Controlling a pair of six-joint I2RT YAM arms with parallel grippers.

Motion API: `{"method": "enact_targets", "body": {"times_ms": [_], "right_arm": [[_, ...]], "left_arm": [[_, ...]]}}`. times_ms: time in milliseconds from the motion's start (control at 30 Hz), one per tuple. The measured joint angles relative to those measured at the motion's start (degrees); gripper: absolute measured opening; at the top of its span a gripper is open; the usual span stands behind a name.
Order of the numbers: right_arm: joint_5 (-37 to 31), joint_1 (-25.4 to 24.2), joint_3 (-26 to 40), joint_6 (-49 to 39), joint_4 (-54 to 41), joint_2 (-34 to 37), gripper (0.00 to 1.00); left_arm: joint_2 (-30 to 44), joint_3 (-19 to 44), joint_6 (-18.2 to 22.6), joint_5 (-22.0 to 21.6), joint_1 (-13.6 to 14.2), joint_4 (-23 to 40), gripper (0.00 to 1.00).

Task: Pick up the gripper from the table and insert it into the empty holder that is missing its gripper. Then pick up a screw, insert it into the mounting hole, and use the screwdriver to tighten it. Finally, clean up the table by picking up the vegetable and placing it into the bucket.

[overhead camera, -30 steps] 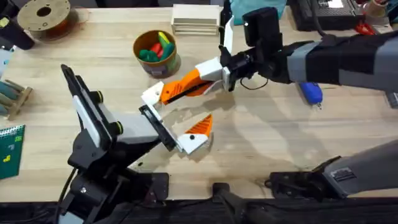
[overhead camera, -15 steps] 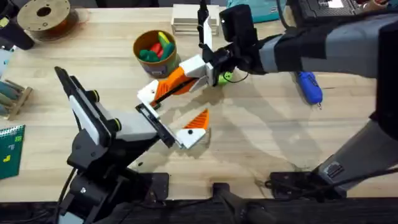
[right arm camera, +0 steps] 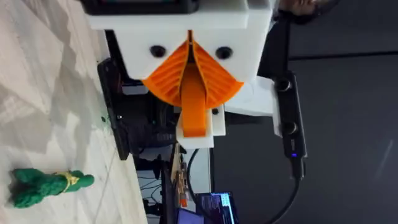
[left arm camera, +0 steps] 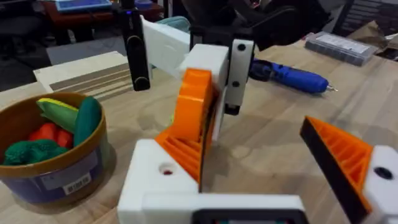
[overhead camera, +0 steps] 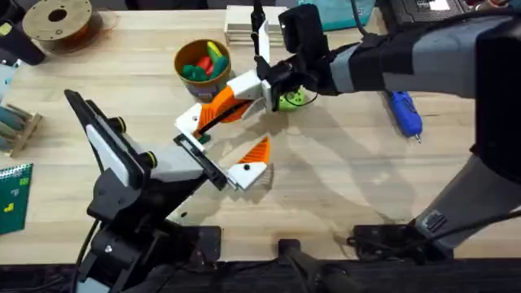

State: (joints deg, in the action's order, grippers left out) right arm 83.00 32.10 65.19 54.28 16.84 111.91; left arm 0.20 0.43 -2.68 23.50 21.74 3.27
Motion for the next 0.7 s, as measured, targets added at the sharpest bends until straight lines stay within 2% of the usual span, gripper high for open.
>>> {"method": "enact_targets", "body": {"times_ms": [167, 400, 700], "right_arm": [[1.1, -0.3, 0.0, 0.2, 0.0, 0.2, 0.019], [4.3, -0.8, 0.0, 0.2, -1.1, 0.8, 0.019], [4.2, -0.8, 0.0, 0.2, -1.1, 0.8, 0.019]], "left_arm": [[0.0, 0.0, 0.0, 1.4, 0.0, 0.0, 0.986], [-0.1, 0.0, 0.3, 6.0, -0.4, 0.0, 0.987], [-0.1, 0.0, 0.2, 6.1, -0.5, 0.0, 0.988]]}}
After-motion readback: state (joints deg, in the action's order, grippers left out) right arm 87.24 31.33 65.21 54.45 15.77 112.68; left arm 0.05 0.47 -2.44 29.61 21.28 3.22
